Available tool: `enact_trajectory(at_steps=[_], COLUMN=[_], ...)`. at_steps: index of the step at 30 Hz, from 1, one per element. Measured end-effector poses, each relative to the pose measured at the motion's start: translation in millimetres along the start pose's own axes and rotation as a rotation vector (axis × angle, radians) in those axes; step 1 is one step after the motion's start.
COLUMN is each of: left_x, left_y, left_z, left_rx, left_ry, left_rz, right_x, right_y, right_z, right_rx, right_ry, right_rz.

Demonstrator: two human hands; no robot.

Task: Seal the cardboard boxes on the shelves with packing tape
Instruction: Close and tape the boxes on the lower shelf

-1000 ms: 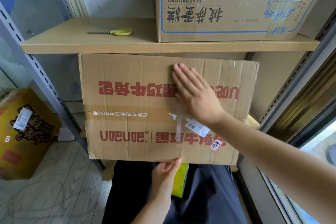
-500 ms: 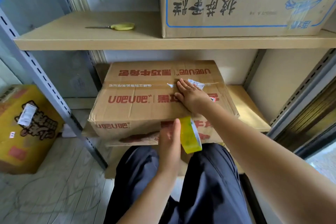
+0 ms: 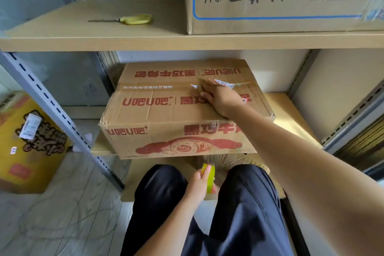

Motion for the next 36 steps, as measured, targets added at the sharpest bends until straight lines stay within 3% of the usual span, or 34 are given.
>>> enact_trajectory(at_steps=[2,7,13,16,21,24,31,33,36], left_x=[5,13,12,18,12,21,111,131,146], left_y=[-3,-7,13,18,26,25,13,16,23], left_z=[-13,-40,-53,-39,8,42,156,165,148], left_rx=[0.029,0.068,0.173,0.122,0.097,0.098,0.250,0.290,0.373], left_ry=[-0.007,-0.006,-0.162,-0.236,-0.169,-0.207,-0.582,-0.670,-0.638], left_rz=[-0.029,0.005,0.068,0.066,0.202,0.177,0.060,0.128,0.129], right_x=[-8,-11,-7,-10,-23,-27,-24,-30,-39], right_y=[10,-22,-20,-19,-10,21,147,170,171], right_z=[31,94,75,86,116,128,124,120,122], right_rx=[0.140,0.137,0.104,0.165,0.305,0.229,-0.018,0.107,0.261], right_ry=[0.004,0.298,0.297,0.315,0.339,0.354,0.267,0.256,0.232], right_rz=[-0.020,0.284,0.265,0.278,0.318,0.277,0.087,0.082,0.327])
Point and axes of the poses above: each hand's wrist, its own z-axis away from the middle knuckle, its own y-axis out of the back of the hand, x = y × z, the point moved 5 cm from there along -z, towards the middle knuckle, and after that the axes turned 10 degrees about z, right-handed, at the moved point
